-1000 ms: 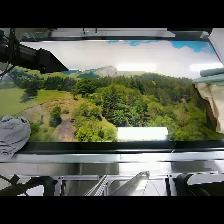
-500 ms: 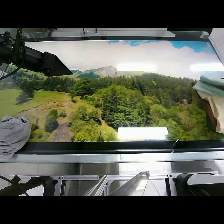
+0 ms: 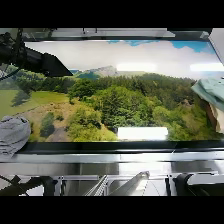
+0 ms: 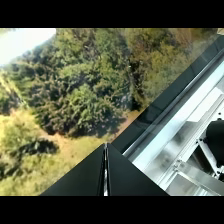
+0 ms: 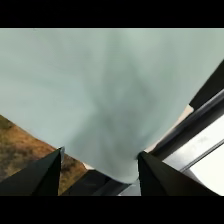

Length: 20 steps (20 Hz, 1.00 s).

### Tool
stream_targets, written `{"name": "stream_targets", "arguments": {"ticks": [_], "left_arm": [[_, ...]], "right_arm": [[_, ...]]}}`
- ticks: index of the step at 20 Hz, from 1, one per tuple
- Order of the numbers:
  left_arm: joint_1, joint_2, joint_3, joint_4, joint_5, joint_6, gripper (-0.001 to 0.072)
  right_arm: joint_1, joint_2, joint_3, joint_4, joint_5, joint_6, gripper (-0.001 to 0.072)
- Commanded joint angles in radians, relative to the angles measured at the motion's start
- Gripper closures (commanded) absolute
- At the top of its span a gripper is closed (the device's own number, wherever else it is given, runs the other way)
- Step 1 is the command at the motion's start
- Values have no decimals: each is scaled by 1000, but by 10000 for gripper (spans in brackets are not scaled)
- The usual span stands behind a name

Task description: Fold the shirts.

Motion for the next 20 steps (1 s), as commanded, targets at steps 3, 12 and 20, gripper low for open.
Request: {"name": "stream_targets", "arguments": {"ticks": [3,12,20], "left_arm": [[-1,0,0,-7,-49,0,692],[-1,12,0,-3,-76,-33,694],[-116,378,-392,4,103,-161,693]], "right_arm": [[5,0,-4,-28,160,50,204],[82,37,0,522,55,76,698],[479,395,-396,464,-108,-69,697]]}}
